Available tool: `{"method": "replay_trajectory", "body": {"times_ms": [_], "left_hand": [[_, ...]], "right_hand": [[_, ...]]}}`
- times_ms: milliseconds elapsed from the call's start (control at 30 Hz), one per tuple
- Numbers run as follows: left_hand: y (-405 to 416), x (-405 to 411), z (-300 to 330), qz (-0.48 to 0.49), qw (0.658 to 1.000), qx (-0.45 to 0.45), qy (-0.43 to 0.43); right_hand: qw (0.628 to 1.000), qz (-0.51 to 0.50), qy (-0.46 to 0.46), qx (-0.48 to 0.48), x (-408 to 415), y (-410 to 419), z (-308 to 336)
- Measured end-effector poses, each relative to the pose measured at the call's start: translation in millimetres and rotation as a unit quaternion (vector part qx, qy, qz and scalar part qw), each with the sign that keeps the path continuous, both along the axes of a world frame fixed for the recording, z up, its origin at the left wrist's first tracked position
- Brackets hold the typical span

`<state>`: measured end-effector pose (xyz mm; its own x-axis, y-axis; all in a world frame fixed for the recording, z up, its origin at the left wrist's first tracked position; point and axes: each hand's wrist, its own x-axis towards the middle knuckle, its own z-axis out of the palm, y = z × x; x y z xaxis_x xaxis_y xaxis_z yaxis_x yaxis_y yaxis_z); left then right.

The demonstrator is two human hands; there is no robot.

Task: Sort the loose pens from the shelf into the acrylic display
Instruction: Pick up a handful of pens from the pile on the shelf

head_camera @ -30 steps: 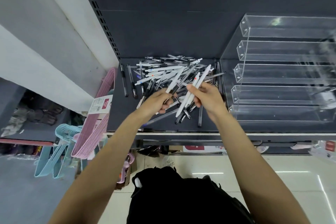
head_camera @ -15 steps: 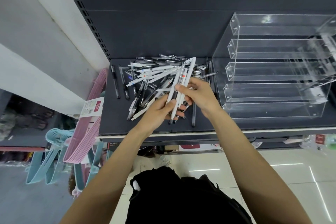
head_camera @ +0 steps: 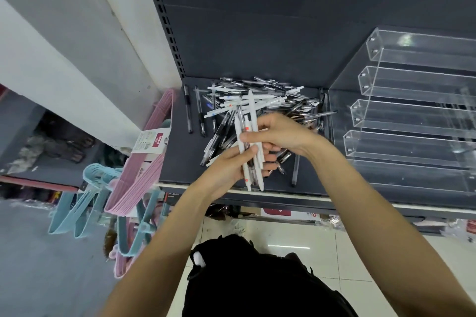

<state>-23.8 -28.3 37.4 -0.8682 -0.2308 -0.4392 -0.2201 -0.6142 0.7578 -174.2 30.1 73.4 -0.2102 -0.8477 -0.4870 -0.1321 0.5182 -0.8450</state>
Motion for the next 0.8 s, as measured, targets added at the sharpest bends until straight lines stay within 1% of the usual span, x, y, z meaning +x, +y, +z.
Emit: {"method": "replay_trajectory", "body": {"times_ms": [33,100,167,233,333,400,467,533,633,733,800], "left_hand": [[-1.8,1.0,-0.2,0.011,1.000,-0.005,-0.003],[-4.9,3.8,-1.1,0.034,0.999,-0.014,-0.005],[-5.7,6.9,-1.3,0.069,0.998,-0.006,-0.006],[-2.6,9.8,-0.7,0.125,0.992,0.023,-0.003],[4.0,11.3,1.2,0.213,0.975,0.053,0.014],[9.0,11.4,3.9,0.259,0.963,0.063,0.028],[16.2,10.9,8.4,0.286,0.955,0.065,0.042],[24.2,9.8,11.6,0.307,0.948,0.066,0.043],[32.7,6.6,16.2,0.341,0.936,0.078,0.041],[37.6,4.2,20.1,0.365,0.927,0.074,0.037],[39.1,3.9,19.5,0.379,0.923,0.059,0.037]], "right_hand": [[1.000,0.006,0.030,0.002,1.5,-4.0,1.2],[0.998,-0.025,0.062,-0.024,2.7,-11.2,3.6],[0.993,-0.075,0.060,-0.070,3.1,-15.3,4.6],[0.986,-0.112,0.049,-0.117,5.2,-14.1,5.0],[0.963,-0.165,0.017,-0.211,12.0,-4.4,2.4],[0.953,-0.161,0.043,-0.255,19.7,5.1,0.1],[0.952,-0.129,0.057,-0.273,27.6,14.6,-2.7],[0.951,-0.101,0.047,-0.287,31.1,23.1,-3.8],[0.951,-0.086,0.021,-0.295,34.3,32.7,-1.7],[0.948,-0.103,0.032,-0.300,36.5,39.5,-2.5],[0.939,-0.140,0.030,-0.311,32.1,42.9,-1.2]]}}
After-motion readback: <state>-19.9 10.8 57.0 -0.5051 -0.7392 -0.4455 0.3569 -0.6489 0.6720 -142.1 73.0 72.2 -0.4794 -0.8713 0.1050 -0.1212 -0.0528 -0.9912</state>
